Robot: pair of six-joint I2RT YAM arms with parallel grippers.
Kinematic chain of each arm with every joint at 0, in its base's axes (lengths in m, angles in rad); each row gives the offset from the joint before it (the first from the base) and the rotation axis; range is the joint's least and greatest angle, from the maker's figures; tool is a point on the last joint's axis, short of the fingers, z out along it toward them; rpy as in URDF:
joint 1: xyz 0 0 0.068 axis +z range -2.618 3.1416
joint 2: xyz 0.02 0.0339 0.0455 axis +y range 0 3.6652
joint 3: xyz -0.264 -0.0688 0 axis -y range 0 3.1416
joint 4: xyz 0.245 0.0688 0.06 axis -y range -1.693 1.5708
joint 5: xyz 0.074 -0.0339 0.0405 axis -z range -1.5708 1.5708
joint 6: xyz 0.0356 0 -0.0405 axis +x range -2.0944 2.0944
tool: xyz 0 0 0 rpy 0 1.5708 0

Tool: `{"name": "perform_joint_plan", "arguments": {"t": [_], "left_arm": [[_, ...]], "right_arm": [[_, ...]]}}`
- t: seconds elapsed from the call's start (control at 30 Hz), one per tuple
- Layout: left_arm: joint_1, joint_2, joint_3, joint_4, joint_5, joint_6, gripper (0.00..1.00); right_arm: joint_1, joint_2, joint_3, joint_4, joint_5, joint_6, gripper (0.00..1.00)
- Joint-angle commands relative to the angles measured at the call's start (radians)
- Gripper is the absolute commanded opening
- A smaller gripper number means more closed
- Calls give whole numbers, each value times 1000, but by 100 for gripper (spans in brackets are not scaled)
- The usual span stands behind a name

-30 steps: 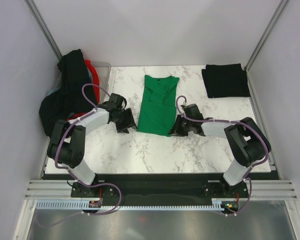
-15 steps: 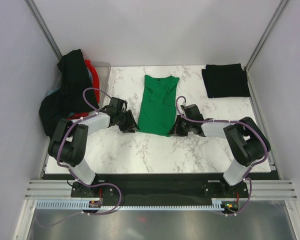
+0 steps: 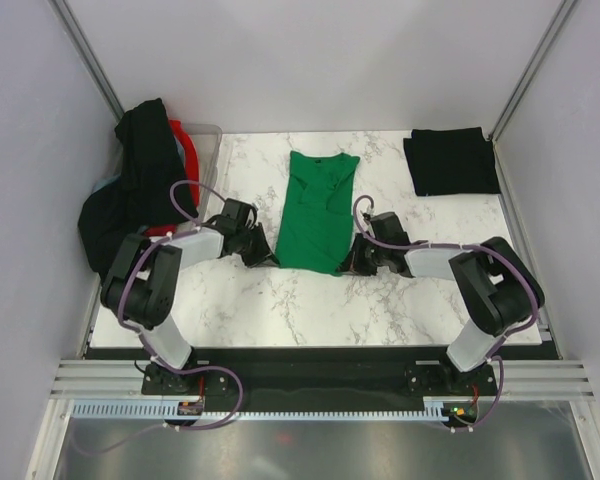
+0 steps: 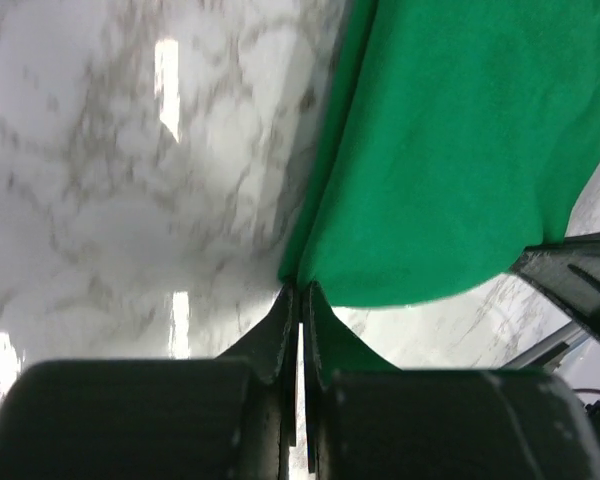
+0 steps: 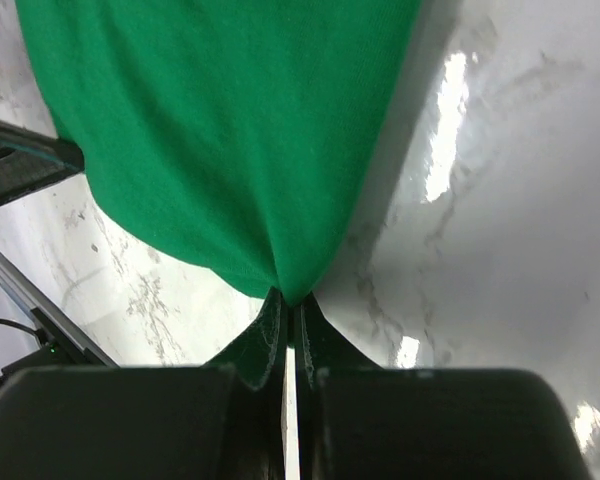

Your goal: Fold and stack the t-shirts

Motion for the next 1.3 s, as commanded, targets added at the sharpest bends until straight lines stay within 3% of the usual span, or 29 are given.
{"name": "perform_joint_plan", "arguments": {"t": [0.0, 0.23, 0.43, 0.67, 0.83, 1.1, 1.27], "left_arm": [[-24, -146, -53, -44, -34, -35, 2], [-174, -422, -117, -233, -114, -96, 2], [-338, -633, -148, -351, -190, -215, 2], [-423, -804, -70, -538, -224, -308, 2], [-423, -809, 68, -634, -301, -268, 2], [-399, -643, 232, -697, -431, -194, 2], [-333, -562, 329, -698, -428, -147, 2]], "right_arm": [[6, -78, -41, -118, 35, -34, 0], [13, -304, -61, -361, 50, -62, 0], [53, -583, -107, -513, 79, 30, 0], [145, -859, -101, -675, 102, 130, 0], [156, -861, 46, -788, 159, 95, 0], [151, -646, 273, -848, 239, -6, 0], [103, -514, 354, -850, 248, -71, 0]]}}
